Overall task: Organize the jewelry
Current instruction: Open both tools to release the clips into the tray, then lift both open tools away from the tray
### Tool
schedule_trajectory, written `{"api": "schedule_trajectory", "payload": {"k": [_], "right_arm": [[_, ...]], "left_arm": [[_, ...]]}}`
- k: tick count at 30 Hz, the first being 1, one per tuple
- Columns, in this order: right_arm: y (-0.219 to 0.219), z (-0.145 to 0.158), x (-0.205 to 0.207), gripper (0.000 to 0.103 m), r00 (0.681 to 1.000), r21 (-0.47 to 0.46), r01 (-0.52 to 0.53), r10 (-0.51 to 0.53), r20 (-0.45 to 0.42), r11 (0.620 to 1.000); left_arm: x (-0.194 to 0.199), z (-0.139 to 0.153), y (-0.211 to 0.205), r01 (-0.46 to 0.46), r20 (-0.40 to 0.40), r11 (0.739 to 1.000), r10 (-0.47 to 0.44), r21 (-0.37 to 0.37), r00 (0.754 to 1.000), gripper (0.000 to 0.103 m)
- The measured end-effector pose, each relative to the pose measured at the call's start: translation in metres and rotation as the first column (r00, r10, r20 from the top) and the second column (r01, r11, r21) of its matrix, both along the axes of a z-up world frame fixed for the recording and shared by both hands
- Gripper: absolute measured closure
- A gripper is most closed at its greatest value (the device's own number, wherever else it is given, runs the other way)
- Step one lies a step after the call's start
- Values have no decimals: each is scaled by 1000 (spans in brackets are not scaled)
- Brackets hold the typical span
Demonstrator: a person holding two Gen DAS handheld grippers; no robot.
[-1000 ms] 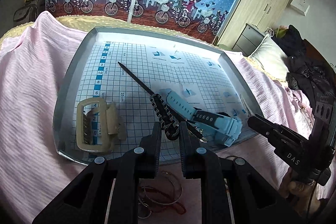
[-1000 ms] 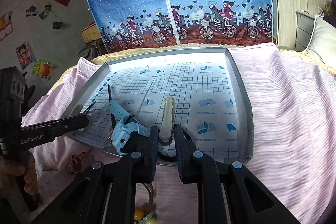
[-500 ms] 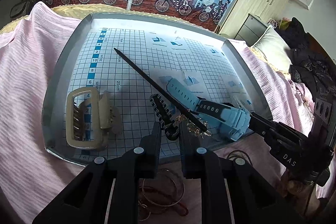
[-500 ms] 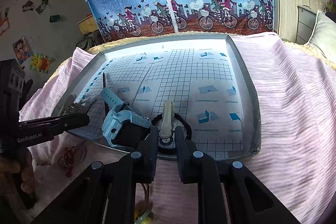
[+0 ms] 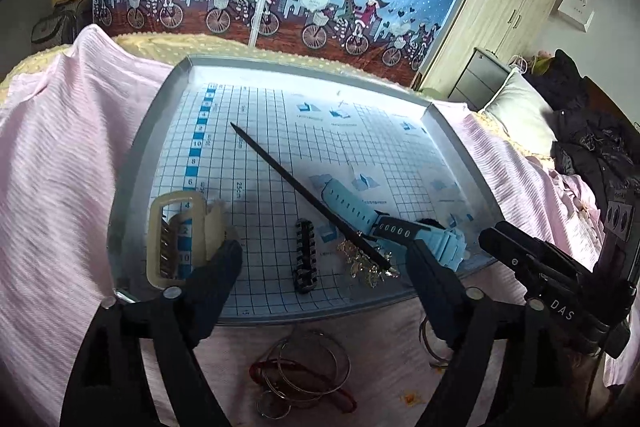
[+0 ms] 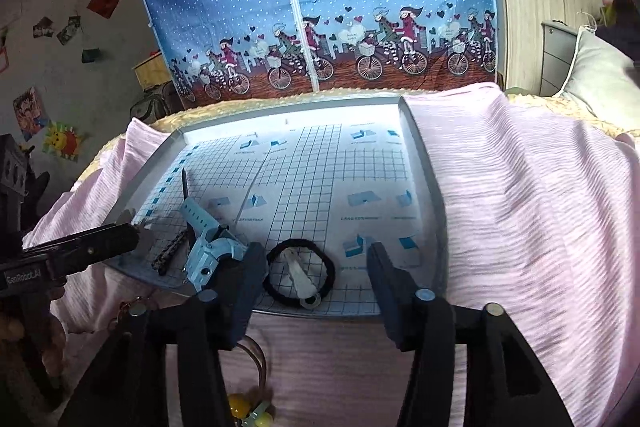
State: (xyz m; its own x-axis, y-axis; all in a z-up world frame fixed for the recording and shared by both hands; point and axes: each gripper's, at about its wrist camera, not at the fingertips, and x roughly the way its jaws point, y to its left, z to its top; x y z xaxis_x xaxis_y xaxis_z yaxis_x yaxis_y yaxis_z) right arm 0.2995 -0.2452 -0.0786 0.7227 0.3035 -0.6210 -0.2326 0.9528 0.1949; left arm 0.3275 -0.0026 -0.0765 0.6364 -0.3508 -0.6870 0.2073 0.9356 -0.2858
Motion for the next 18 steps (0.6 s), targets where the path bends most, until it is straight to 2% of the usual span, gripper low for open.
{"api": "schedule_trajectory", "payload": {"k": [1, 2, 4, 9, 14, 18], "right_arm": [[-3, 5, -4, 20, 1000, 2, 20, -20, 23, 1000], [-6, 10, -8, 7, 999, 13, 28, -29, 45, 1000], [-11, 21, -16, 1, 996, 42, 31, -35, 86, 999], [-18, 45, -41, 0, 986, 67, 36, -46, 160, 997], [-14, 69, -69, 0, 971, 41, 24, -33, 238, 999], [-16, 81, -99, 0, 956, 20, 17, -22, 292, 1000]], "left_arm": [[-5, 5, 1, -3, 30, 1000, 3, 0, 1000, 10], [-10, 11, 1, -7, 61, 1000, 7, 1, 998, 2], [-22, 22, 1, -13, 122, 1000, 12, 5, 992, 2], [-56, 50, -3, -36, 255, 998, 24, 42, 967, 2], [-85, 77, -11, -85, 324, 988, 40, 126, 945, 2], [-119, 89, -7, -135, 376, 984, 84, 113, 923, 2]]}}
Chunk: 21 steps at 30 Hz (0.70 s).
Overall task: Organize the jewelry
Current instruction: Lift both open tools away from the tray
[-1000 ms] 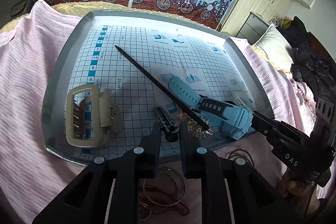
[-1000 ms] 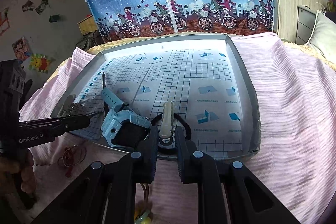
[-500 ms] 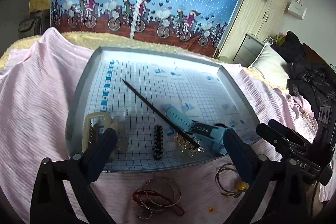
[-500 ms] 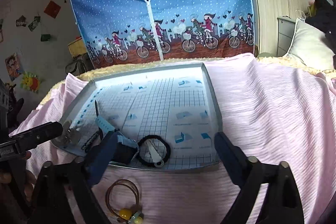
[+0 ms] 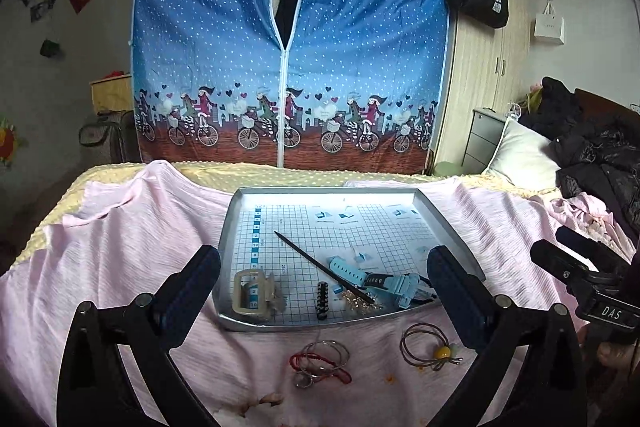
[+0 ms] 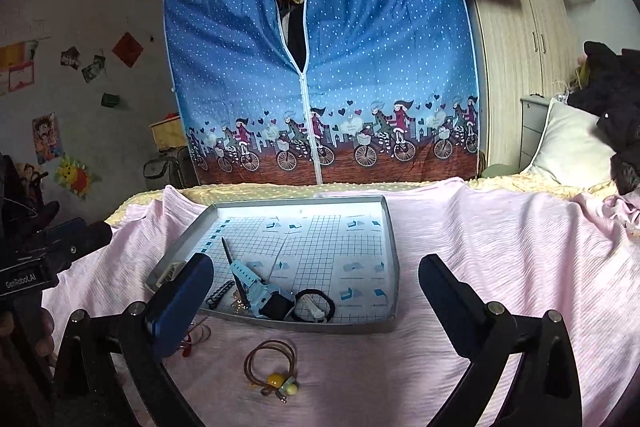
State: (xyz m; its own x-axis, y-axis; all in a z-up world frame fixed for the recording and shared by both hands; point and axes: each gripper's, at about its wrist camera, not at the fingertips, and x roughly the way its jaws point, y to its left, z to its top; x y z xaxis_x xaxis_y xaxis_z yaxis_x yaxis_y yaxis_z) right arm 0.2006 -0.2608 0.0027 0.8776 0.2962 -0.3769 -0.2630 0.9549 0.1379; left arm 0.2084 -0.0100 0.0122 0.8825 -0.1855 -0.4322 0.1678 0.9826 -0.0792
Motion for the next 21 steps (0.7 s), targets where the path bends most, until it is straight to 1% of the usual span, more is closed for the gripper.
{"api": "schedule_trajectory", "payload": {"k": [2, 5, 6, 8, 12, 16, 21], "right_arm": [[1, 3, -14, 0, 1000, -17, -4, 4, 18, 1000], [3, 8, -33, 0, 999, -42, -5, 7, 51, 999], [4, 9, -40, 0, 998, -45, -2, 4, 59, 999], [4, 8, -53, 0, 998, -42, -2, 5, 64, 999], [6, 1, -79, 0, 999, -42, -6, 7, 41, 999], [5, -4, -102, 0, 1000, -31, -9, 9, 9, 999], [8, -9, -122, 0, 1000, -14, -18, 18, -25, 1000]], "left_arm": [[-15, 5, 2, -14, 23, 1000, 14, 4, 1000, 2], [-34, 10, 2, -38, 53, 998, 36, 49, 998, 2], [-39, 11, 2, -48, 57, 997, 45, 57, 997, 2], [-50, 11, 5, -61, 51, 997, 59, 51, 997, 2], [-67, 6, 14, -83, 26, 996, 83, 16, 996, 2], [-84, -1, 19, -101, -43, 995, 101, 9, 994, 2], [-107, -9, 25, -125, -114, 992, 121, -29, 986, 2]]}}
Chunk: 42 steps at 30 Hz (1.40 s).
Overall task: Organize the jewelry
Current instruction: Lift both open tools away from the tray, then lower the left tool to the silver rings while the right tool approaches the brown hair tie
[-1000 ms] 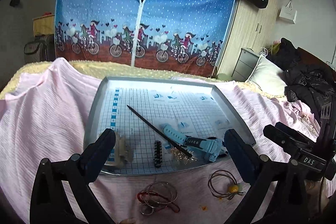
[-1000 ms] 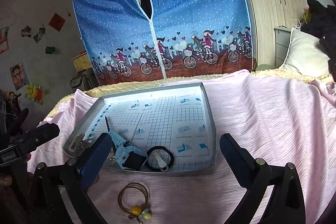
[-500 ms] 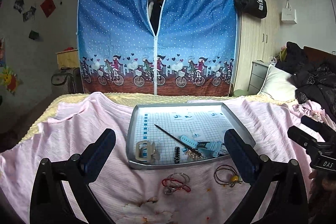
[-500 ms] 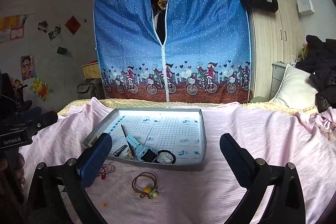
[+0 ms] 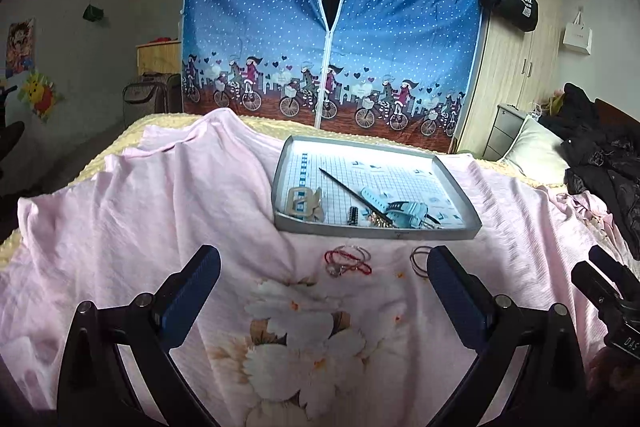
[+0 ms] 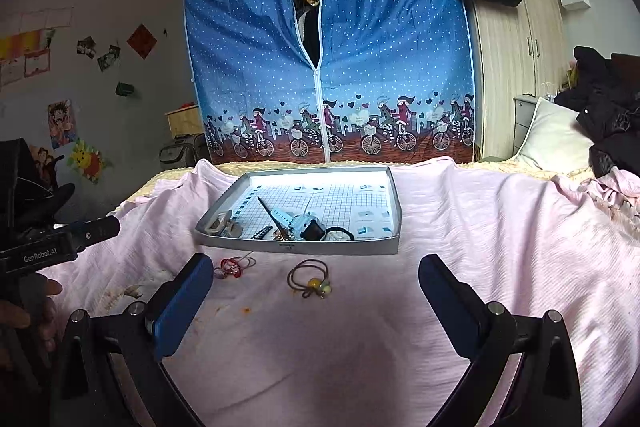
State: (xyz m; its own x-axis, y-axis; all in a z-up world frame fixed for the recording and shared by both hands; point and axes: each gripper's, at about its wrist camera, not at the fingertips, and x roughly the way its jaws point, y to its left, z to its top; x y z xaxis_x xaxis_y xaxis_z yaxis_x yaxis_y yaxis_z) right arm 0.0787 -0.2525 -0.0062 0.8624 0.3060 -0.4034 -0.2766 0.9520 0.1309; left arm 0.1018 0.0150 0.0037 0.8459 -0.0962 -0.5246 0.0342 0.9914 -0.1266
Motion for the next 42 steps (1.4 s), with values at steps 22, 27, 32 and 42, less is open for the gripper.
{"api": "schedule_trajectory", "payload": {"k": [22, 27, 32, 42], "right_arm": [[16, -42, 23, 0, 953, -114, 0, -34, -300, 993], [-3, -55, 50, 0, 897, 45, -25, 42, -440, 999], [-8, -61, 75, 0, 869, 67, -33, 62, -490, 997], [29, -88, 122, 0, 857, -35, -214, 171, -486, 976]], "left_arm": [[2, -42, -2, -40, -285, 999, 43, 17, 958, 2], [31, -50, 5, 1, -416, 1000, -11, -24, 909, 2], [61, -56, 11, 29, -460, 997, 8, 73, 888, 2], [120, -92, -9, 170, -504, 954, -24, 246, 863, 2]]}}
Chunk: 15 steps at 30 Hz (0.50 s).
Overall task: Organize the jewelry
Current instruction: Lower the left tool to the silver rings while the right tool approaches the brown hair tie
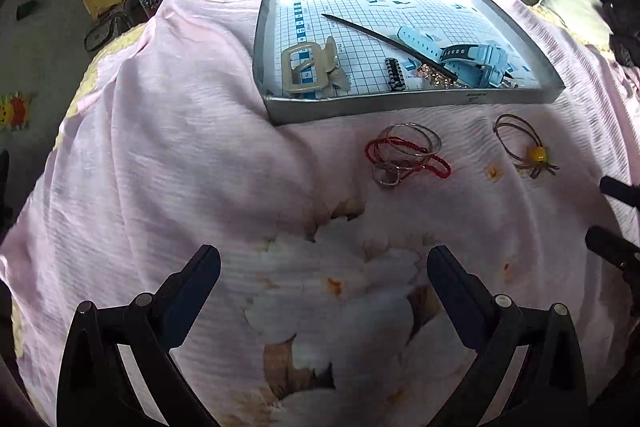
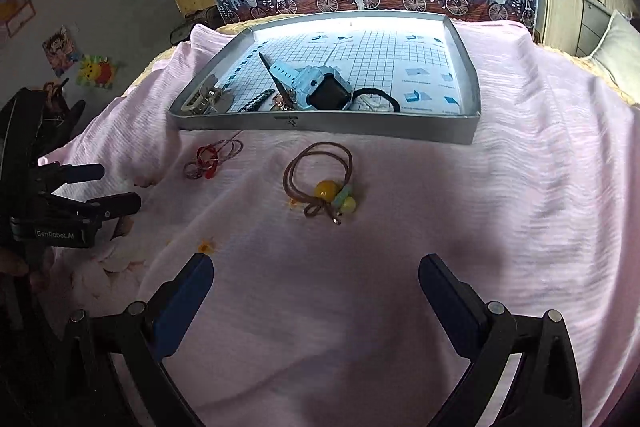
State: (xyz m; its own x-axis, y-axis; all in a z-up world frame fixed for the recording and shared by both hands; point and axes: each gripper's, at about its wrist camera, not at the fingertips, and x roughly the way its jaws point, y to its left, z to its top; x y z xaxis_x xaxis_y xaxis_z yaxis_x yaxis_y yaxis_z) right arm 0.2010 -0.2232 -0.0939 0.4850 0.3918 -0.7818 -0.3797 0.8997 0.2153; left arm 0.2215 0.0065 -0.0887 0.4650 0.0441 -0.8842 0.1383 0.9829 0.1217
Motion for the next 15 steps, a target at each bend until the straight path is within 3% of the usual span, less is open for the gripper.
{"api": "schedule_trajectory", "payload": {"k": [2, 6, 8, 10, 12, 15], "right_arm": [[1, -2, 10, 0, 1000, 1, -11, 11, 10, 1000], [6, -11, 27, 0, 998, -45, -47, 49, 36, 998], [6, -18, 38, 0, 998, -56, -49, 51, 34, 997], [4, -25, 46, 0, 999, -30, -44, 45, 14, 999], [4, -27, 50, 0, 999, -22, -45, 45, 23, 999], [9, -27, 53, 0, 997, -29, -63, 64, 46, 998]], "left_arm": [[7, -7, 1, 20, 4, 1000, -20, 21, 1000, 2], [18, -13, 9, 46, -2, 997, -46, -55, 999, 2], [24, -15, 12, 56, 4, 997, -56, -55, 998, 2], [32, -19, 11, 66, -4, 997, -66, -27, 998, 5], [39, -25, 11, 76, -19, 997, -77, -17, 997, 17], [43, -31, 8, 95, -30, 995, -96, -20, 995, 19]]}}
